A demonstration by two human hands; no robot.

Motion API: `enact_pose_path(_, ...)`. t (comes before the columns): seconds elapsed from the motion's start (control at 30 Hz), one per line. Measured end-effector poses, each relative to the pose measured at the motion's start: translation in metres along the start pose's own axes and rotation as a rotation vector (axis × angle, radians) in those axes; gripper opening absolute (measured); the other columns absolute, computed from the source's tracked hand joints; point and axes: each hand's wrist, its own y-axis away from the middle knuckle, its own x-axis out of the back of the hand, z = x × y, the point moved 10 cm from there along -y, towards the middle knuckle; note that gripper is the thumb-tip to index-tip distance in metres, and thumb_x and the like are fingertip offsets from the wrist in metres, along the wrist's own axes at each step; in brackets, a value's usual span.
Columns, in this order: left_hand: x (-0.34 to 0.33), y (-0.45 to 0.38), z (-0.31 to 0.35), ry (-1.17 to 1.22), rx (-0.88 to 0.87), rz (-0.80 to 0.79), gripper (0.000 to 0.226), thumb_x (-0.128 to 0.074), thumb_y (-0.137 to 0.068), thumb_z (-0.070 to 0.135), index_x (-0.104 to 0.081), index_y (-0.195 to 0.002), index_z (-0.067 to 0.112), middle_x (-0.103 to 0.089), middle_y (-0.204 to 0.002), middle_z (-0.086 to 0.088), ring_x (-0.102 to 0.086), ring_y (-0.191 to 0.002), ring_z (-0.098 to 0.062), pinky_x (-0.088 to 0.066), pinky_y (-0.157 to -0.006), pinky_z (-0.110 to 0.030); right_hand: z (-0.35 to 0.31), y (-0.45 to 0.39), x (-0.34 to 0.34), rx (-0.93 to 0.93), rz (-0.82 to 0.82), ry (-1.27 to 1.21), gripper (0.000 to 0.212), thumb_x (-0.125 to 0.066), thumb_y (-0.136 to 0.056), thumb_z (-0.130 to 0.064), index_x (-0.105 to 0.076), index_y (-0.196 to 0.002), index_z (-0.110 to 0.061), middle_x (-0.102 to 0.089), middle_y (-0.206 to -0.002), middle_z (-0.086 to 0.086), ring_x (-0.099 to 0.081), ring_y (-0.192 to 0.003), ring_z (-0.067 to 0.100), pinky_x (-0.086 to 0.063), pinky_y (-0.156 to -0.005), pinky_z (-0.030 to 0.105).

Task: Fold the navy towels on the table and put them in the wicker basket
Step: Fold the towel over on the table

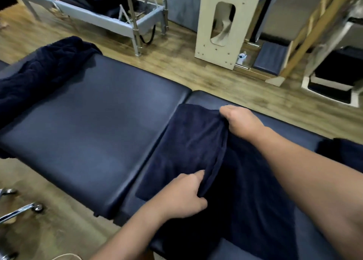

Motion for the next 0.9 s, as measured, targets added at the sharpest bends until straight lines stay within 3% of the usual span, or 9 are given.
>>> enact_pose_path(0.27,-0.135,-0.02,0.109,0.008,-0.059,-0.099,0.036,-0.058,-0.082,0.025,-0.05,-0.117,0.028,-0.067,-0.092,0.002,-0.066,-0.08,-0.018,-0.06,-0.076,-0.043,0.11,0.152,0.021,-0.213,0.077,-0.036,0.021,-0.045,-0.079,0.009,-0.05,-0.092,-0.006,-0.054,-0.095,0.01,-0.053,-0.079,0.033,-0.041,-0.064,0.04)
enact_pose_path(0.37,-0.174,-0.027,0.133,-0.091,-0.074,-0.175,0.052,-0.06,-0.089,0.025,-0.042,-0.137,0.018,-0.064,-0.114,-0.006,-0.064,-0.1,-0.023,-0.057,-0.089,-0.044,0.136,0.19,0.018,-0.275,0.062,-0.055,0.022,-0.045,-0.079,0.01,-0.049,-0.093,-0.008,-0.053,-0.097,0.009,-0.054,-0.081,0.033,-0.042,-0.064,0.04)
enact_pose_path(0.43,-0.194,-0.031,0.137,-0.13,-0.089,-0.219,0.059,-0.059,-0.09,0.024,-0.04,-0.145,0.017,-0.059,-0.129,-0.008,-0.06,-0.114,-0.024,-0.053,-0.098,-0.035,0.151,0.207,0.006,-0.352,-0.004,-0.048,0.023,-0.048,-0.08,0.009,-0.052,-0.095,-0.008,-0.054,-0.1,0.008,-0.056,-0.086,0.033,-0.042,-0.067,0.039)
enact_pose_path(0.53,-0.201,-0.032,0.146,-0.03,-0.192,-0.244,0.039,-0.057,-0.093,0.018,-0.059,-0.133,0.02,-0.065,-0.125,-0.003,-0.062,-0.111,-0.016,-0.05,-0.095,-0.023,0.171,0.229,-0.014,-0.569,-0.081,-0.05,0.027,-0.053,-0.079,0.006,-0.061,-0.101,-0.008,-0.057,-0.107,0.006,-0.059,-0.098,0.033,-0.051,-0.077,0.042)
enact_pose_path(0.6,-0.18,-0.034,0.146,-0.063,-0.322,-0.098,0.037,-0.053,-0.095,0.011,-0.064,-0.13,0.015,-0.065,-0.127,-0.001,-0.061,-0.113,-0.013,-0.045,-0.102,-0.021,0.157,0.229,-0.022,-0.57,-0.06,-0.057,0.029,-0.054,-0.081,-0.003,-0.065,-0.106,-0.012,-0.058,-0.115,0.004,-0.058,-0.106,0.033,-0.054,-0.083,0.044)
enact_pose_path(0.7,-0.13,-0.034,0.116,-0.448,-0.438,0.369,0.04,-0.045,-0.09,0.015,-0.067,-0.123,0.013,-0.061,-0.133,-0.006,-0.06,-0.121,-0.027,-0.048,-0.105,-0.035,0.102,0.222,-0.037,-0.486,-0.03,-0.084,0.03,-0.054,-0.093,-0.031,-0.066,-0.117,-0.016,-0.055,-0.134,0.003,-0.051,-0.12,0.033,-0.051,-0.092,0.046)
enact_pose_path(0.73,-0.116,-0.034,0.095,-0.589,-0.363,0.453,0.045,-0.043,-0.091,0.024,-0.063,-0.13,0.015,-0.056,-0.141,-0.01,-0.055,-0.13,-0.032,-0.048,-0.107,-0.045,0.076,0.221,-0.044,-0.456,-0.035,-0.098,0.04,-0.053,-0.094,-0.042,-0.064,-0.124,-0.017,-0.051,-0.142,0.005,-0.047,-0.128,0.034,-0.049,-0.097,0.049)
enact_pose_path(0.8,-0.091,-0.036,0.045,-0.771,-0.134,0.433,0.06,-0.039,-0.094,0.045,-0.048,-0.147,0.02,-0.04,-0.157,-0.016,-0.037,-0.146,-0.038,-0.039,-0.11,-0.06,0.029,0.226,-0.063,-0.441,-0.113,-0.154,0.066,-0.046,-0.09,-0.063,-0.049,-0.143,-0.025,-0.029,-0.16,0.011,-0.025,-0.145,0.041,-0.033,-0.113,0.059)
enact_pose_path(0.9,-0.063,-0.03,-0.029,-0.853,0.058,0.338,0.082,-0.024,-0.094,0.069,-0.025,-0.16,0.02,-0.014,-0.168,-0.01,-0.014,-0.155,-0.031,-0.028,-0.116,-0.06,-0.007,0.252,-0.104,-0.442,-0.311,-0.164,0.092,-0.033,-0.083,-0.083,-0.001,-0.159,-0.041,0.017,-0.167,0.009,0.02,-0.15,0.043,0.005,-0.119,0.063)
